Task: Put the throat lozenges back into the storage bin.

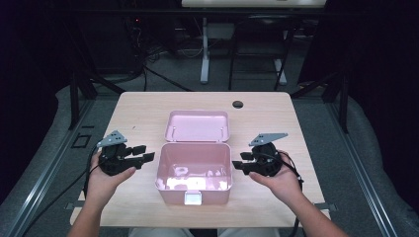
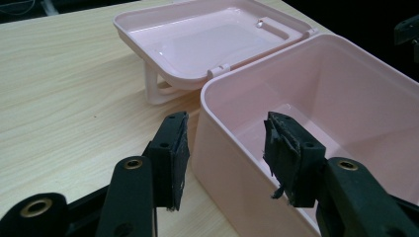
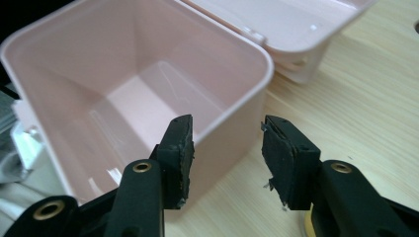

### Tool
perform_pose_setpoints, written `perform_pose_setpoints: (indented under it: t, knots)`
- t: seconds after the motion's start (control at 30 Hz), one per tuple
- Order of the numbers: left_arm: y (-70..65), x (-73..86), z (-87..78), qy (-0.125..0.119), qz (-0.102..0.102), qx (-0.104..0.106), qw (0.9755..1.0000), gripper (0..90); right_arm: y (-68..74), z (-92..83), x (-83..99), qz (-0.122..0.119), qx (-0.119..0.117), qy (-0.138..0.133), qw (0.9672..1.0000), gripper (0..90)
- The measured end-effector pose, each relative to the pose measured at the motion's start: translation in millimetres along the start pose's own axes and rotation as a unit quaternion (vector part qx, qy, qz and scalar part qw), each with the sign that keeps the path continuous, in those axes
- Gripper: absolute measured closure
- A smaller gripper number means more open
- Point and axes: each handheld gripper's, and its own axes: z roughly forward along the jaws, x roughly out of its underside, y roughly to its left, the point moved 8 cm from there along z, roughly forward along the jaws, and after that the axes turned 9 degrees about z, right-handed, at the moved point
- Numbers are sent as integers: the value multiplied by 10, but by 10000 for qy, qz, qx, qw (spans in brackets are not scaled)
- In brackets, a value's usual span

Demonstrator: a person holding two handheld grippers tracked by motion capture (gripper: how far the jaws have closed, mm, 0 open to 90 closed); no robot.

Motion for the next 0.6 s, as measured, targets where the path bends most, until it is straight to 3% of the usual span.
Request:
perform_pose_setpoints:
  t: [0.27, 0.6]
  knots:
    - [1, -5, -19, -15, -2, 13, 10000, 515, -259, -46, -33, 5, 330, 247, 9991, 523]
    - [-5, -5, -4, -35, -26, 9, 10000, 514, -499, 10, -1, 149, 509, 700, 9961, 488]
